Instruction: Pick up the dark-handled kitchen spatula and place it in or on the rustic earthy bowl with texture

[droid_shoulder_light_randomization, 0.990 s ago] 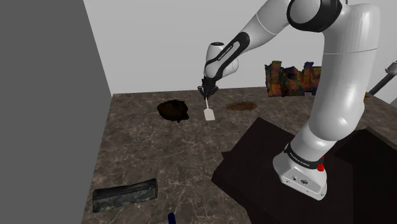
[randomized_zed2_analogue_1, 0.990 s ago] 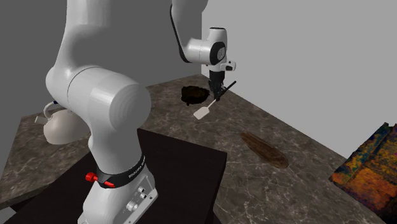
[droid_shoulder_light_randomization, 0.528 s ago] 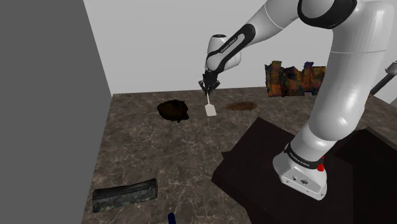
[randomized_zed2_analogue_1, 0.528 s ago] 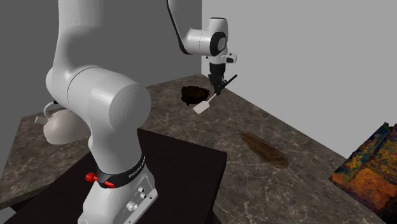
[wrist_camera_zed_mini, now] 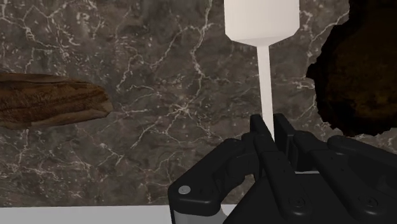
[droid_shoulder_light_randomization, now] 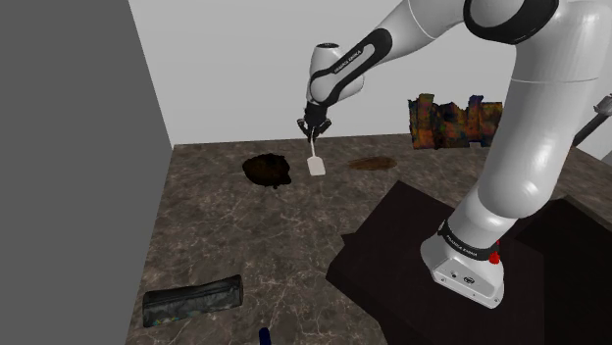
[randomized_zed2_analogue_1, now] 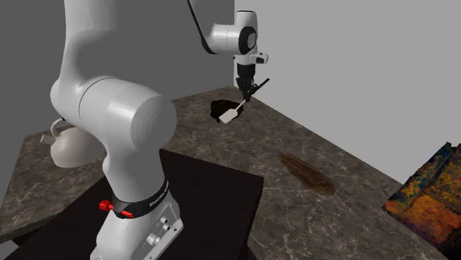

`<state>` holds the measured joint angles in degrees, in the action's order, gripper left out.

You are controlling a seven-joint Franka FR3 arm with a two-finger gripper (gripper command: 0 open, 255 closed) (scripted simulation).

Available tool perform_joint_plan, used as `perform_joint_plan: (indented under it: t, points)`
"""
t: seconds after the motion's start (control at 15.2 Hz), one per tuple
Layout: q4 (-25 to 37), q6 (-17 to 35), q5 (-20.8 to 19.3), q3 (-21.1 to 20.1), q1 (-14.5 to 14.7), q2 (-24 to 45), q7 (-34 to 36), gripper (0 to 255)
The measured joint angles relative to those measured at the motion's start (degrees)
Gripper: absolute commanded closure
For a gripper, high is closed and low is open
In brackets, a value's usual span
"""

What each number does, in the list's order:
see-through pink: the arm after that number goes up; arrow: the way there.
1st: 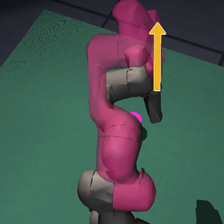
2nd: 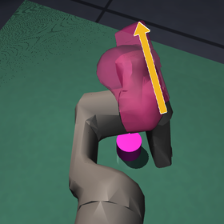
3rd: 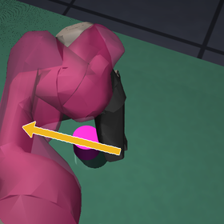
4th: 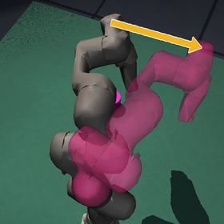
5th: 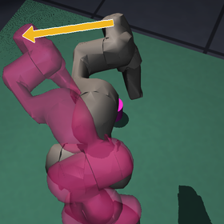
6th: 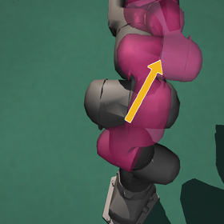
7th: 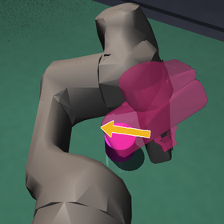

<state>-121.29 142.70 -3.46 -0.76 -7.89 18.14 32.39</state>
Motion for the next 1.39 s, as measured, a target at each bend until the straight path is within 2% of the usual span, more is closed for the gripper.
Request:
perform_joint_plan:
  t: [0.46, 0.86, 1.39]
  points:
    - [9.07, -4.5, -1.49, -1.82, 6.31, 4.94, 8.86, 255]
    - [19.94, -9.11, -2.54, -2.82, 11.16, 11.51, 14.85, 255]
    - [20.43, -5.57, -3.12, -2.59, 11.96, 15.62, 16.09, 255]
